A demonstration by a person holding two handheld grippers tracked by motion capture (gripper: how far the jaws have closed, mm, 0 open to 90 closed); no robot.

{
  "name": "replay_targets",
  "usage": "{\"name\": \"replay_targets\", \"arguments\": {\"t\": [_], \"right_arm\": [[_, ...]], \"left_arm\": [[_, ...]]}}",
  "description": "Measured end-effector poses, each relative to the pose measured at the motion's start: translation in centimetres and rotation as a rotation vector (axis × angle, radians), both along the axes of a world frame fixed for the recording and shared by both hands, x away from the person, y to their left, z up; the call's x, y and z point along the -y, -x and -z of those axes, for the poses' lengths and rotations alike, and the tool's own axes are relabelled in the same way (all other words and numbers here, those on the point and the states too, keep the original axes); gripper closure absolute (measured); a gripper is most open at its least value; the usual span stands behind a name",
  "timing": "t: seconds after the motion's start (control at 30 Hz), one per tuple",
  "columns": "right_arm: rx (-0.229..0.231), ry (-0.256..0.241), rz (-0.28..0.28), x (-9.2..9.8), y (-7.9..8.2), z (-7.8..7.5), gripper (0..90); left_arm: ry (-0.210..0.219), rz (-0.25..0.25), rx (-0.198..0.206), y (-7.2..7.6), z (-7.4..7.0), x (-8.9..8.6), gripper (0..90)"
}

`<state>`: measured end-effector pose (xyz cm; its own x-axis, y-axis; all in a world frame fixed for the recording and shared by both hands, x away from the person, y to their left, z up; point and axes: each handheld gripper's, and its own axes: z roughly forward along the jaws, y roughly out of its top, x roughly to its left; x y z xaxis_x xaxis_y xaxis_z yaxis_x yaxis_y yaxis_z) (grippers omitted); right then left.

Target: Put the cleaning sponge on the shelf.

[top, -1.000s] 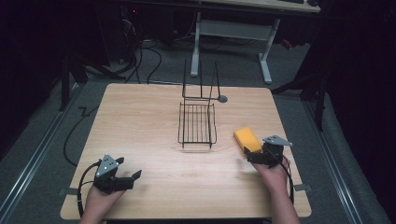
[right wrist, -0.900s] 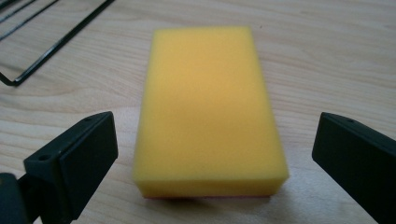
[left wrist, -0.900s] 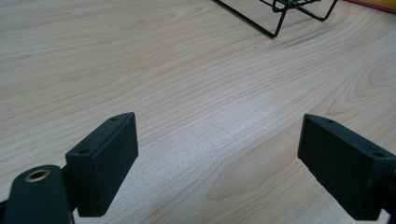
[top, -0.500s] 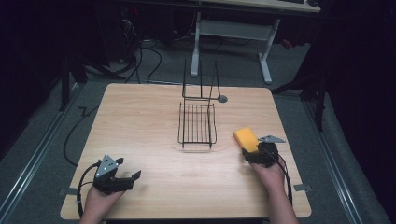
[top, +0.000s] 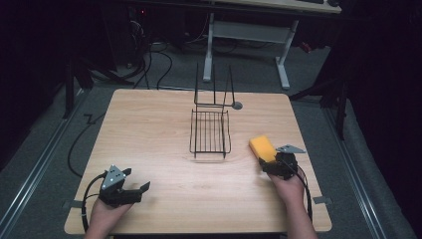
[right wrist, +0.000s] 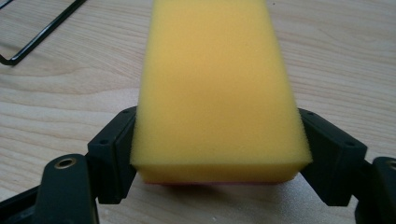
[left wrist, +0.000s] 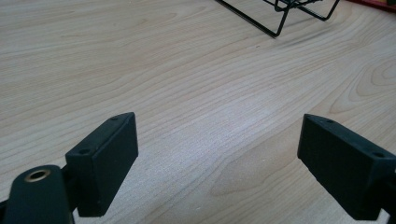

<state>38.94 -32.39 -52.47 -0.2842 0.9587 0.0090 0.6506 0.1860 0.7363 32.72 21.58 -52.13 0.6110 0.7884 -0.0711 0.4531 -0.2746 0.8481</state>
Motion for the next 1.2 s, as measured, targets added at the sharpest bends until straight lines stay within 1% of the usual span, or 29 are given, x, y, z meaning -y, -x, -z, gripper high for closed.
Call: {"name": "replay_targets", "arguments": {"t": [0.37, 0.53, 0.6, 0.7, 0.73, 0.8, 0.87, 0.97, 1.07, 1.2], "right_arm": [[0.062, -0.011, -0.018, -0.9, 1.4, -1.2, 23.2], [0.099, -0.012, -0.025, -1.8, 2.0, -1.9, 23.3], [0.107, -0.023, -0.029, -2.2, 2.1, -2.1, 23.3], [0.119, -0.025, -0.034, -2.8, 2.3, -2.4, 23.3], [0.13, -0.018, -0.043, -3.0, 2.3, -2.5, 23.4], [0.135, -0.028, -0.04, -3.5, 2.3, -2.7, 23.4], [0.151, -0.033, -0.045, -3.9, 2.3, -3.0, 23.4], [0.16, -0.028, -0.05, -4.6, 2.1, -3.3, 23.4], [0.175, -0.008, -0.061, -5.3, 1.8, -3.9, 23.5], [0.196, -0.02, -0.065, -6.3, 1.3, -4.5, 23.5]], "left_arm": [[-0.021, -0.002, 0.008, 0.0, 0.0, 0.2, 13.0], [-0.023, -0.002, 0.014, 0.0, -0.1, 0.2, 13.0], [-0.019, -0.002, 0.014, 0.0, -0.1, 0.2, 13.0], [-0.025, 0.005, 0.013, 0.0, -0.1, 0.3, 13.0], [-0.021, 0.004, 0.015, 0.0, -0.1, 0.3, 13.0], [-0.024, 0.007, 0.019, 0.0, -0.2, 0.3, 13.0], [-0.028, 0.008, 0.022, 0.0, -0.2, 0.3, 13.0], [-0.022, 0.006, 0.024, -0.1, -0.2, 0.2, 12.9], [-0.022, 0.008, 0.028, -0.2, -0.3, 0.1, 12.9], [-0.014, 0.012, 0.031, -0.1, -0.4, 0.0, 12.8]]}}
